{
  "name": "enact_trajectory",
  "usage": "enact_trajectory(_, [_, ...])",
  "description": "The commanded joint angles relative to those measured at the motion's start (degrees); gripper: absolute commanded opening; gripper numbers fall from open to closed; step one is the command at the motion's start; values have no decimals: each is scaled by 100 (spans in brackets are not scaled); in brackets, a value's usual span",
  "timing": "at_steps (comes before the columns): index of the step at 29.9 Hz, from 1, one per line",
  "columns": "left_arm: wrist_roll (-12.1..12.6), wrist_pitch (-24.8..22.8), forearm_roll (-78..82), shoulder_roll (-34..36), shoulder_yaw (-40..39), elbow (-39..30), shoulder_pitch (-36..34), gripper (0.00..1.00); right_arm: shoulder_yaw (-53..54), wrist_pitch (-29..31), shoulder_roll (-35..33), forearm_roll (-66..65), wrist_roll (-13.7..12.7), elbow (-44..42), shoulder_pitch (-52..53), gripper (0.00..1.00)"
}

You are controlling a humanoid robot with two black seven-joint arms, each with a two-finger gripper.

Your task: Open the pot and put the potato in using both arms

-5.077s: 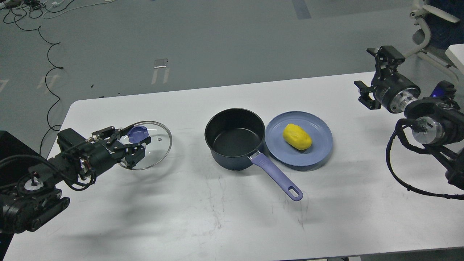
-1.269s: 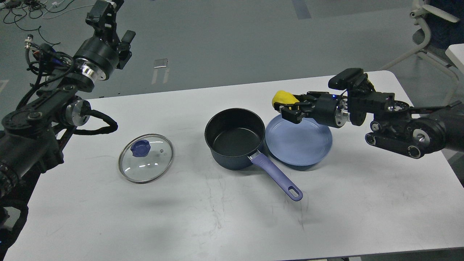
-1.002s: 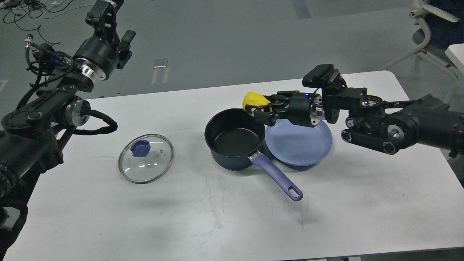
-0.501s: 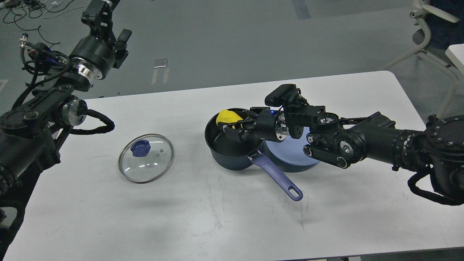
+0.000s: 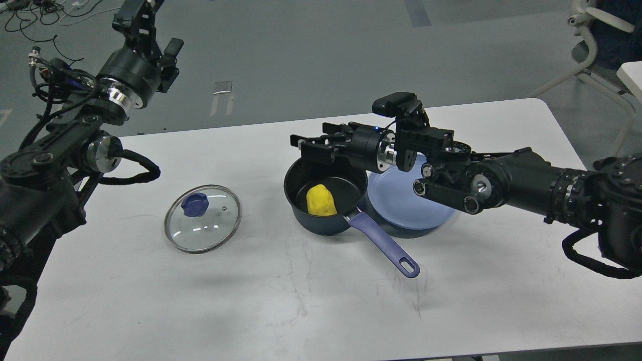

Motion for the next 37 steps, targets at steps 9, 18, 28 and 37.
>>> enact_trajectory(9, [112, -277, -601, -318, -729, -340, 553, 98, 2622, 219, -1025, 4575, -889, 1160, -651, 100])
enact_trajectory(18, [569, -312, -680, -300, -1231, -632, 1045, 98, 3258, 386, -981, 4726, -1401, 1143, -1092, 100])
enact_trajectory(28, [569, -312, -689, -309, -1248, -632, 1160, 98, 3241, 413, -884, 4717, -1400, 1178, -1224, 100])
enact_trajectory(37, [534, -260, -689, -309, -1248, -632, 1230, 98, 3214, 439, -867, 4717, -1401, 1178, -1233, 100])
